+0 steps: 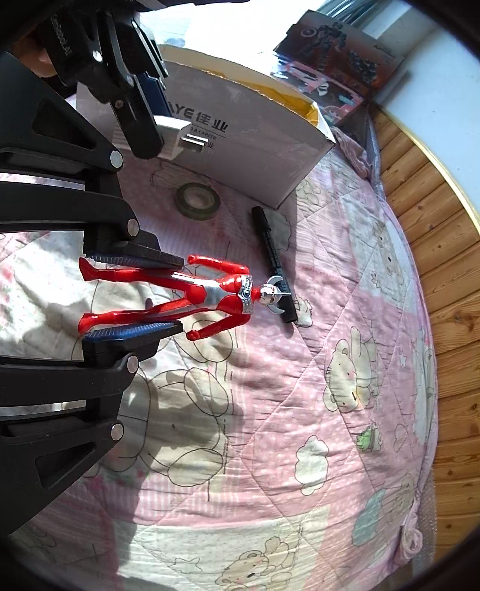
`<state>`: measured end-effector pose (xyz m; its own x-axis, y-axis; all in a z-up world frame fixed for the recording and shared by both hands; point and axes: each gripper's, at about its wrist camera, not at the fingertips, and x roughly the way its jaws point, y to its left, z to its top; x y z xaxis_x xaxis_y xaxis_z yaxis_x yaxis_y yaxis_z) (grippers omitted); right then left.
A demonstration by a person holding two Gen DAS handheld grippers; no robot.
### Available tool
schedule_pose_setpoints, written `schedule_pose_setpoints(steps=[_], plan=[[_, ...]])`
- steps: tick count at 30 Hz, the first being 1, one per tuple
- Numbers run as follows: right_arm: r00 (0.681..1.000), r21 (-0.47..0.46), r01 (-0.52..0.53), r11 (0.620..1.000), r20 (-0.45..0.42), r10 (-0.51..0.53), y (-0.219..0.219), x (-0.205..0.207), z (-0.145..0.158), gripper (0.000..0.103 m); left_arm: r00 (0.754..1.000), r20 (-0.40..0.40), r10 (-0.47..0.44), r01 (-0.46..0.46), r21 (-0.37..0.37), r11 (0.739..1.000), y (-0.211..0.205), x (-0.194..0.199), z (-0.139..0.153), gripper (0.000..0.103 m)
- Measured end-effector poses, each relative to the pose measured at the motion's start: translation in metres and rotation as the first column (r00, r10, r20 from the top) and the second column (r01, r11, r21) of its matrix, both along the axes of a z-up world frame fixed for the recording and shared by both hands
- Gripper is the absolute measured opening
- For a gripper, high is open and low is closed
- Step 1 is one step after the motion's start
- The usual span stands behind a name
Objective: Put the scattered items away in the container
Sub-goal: 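Lift the charger plug and red figure off the quilt with both tools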
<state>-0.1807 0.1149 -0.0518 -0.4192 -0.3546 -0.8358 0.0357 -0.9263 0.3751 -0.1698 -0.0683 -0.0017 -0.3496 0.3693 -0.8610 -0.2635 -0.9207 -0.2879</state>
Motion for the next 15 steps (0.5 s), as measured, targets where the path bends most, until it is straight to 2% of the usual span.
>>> schedule_pose_setpoints(steps=[9, 15], plan=[[0.999, -0.015, 0.037, 0.999, 0.017, -0.037, -0.011, 0.035, -0.006, 0.028, 0.999, -0.050, -0.018, 0.019, 0.025, 1.000, -0.021, 0.043, 0.031, 0.032], [0.998, 0.003, 0.065, 0.998, 0.016, -0.065, -0.014, 0.051, -0.006, 0.028, 0.998, -0.064, -0.008, 0.011, 0.037, 0.999, -0.040, 0.062, 0.041, 0.032]])
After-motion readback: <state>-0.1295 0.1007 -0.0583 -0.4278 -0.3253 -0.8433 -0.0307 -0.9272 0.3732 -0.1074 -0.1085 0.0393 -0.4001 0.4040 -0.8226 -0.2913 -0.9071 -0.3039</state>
